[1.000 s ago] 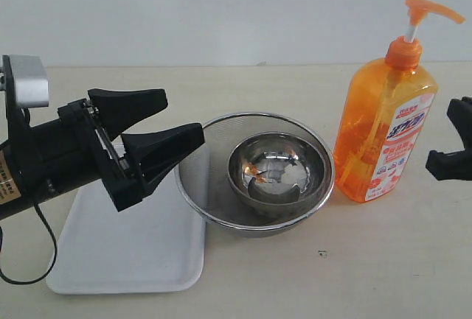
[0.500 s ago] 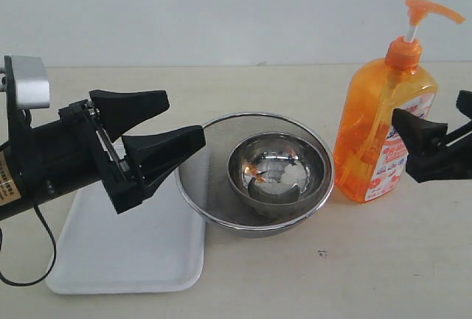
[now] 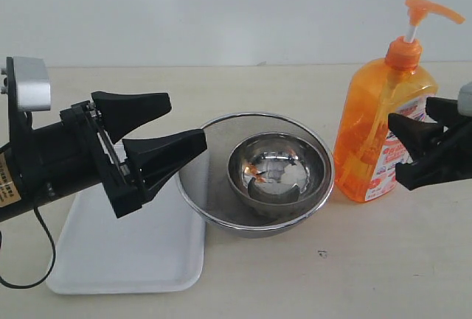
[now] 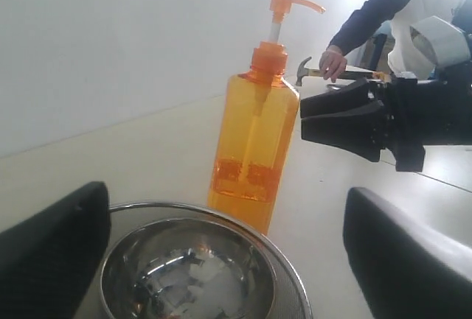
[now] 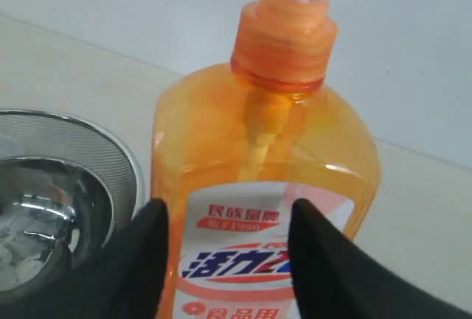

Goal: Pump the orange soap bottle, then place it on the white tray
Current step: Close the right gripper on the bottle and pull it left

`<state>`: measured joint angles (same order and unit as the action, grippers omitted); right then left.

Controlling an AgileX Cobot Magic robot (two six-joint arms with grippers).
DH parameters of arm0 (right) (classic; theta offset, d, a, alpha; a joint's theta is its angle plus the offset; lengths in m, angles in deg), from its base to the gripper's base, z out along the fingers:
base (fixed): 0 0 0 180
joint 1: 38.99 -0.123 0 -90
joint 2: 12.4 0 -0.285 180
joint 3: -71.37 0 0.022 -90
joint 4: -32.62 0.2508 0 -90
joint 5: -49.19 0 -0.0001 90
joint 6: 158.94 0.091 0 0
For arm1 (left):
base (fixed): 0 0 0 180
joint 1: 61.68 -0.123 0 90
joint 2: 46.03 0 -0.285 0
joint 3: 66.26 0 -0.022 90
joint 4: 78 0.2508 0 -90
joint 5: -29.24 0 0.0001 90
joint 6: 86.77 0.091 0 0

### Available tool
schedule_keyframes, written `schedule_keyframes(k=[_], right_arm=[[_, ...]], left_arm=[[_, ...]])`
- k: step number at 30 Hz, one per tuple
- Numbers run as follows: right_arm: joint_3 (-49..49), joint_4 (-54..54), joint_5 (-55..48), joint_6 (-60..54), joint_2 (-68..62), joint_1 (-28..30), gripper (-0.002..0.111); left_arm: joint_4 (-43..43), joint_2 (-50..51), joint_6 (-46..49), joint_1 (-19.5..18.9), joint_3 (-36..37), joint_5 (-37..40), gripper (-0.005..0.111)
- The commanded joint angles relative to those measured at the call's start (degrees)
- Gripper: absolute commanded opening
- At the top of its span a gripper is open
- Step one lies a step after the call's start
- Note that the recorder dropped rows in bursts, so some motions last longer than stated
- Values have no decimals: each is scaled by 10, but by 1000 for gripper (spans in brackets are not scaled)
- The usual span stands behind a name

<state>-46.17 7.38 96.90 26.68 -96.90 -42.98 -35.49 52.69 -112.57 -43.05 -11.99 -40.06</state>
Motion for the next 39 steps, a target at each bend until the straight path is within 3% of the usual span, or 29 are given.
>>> schedule_keyframes(k=[1, 3, 5, 8, 11, 16, 22, 31, 39], right_arm=[[-3, -7, -1, -11, 0, 0, 28], [-3, -7, -1, -6, 0, 0, 33], [-3, 22, -4, -10, 0, 0, 55], [-3, 79, -5, -43, 0, 0, 70], [-13, 78, -26, -61, 0, 0, 70], [-35, 57, -69, 23, -19, 0, 70], [-39, 8, -42, 86, -74, 0, 76], [-45, -23, 51, 12, -123, 0, 78], [-66, -42, 48, 58, -138, 0, 78]], left_arm=[[6, -6, -3, -2, 2, -7, 80], [6, -6, -3, -2, 2, -7, 80], [9, -6, -3, -2, 2, -7, 80], [10, -6, -3, -2, 2, -7, 80], [16, -6, -3, -2, 2, -7, 80], [15, -6, -3, -2, 2, -7, 80], [16, -6, -3, -2, 2, -7, 80], [18, -6, -3, -2, 2, -7, 80], [23, -6, -3, -2, 2, -7, 80]])
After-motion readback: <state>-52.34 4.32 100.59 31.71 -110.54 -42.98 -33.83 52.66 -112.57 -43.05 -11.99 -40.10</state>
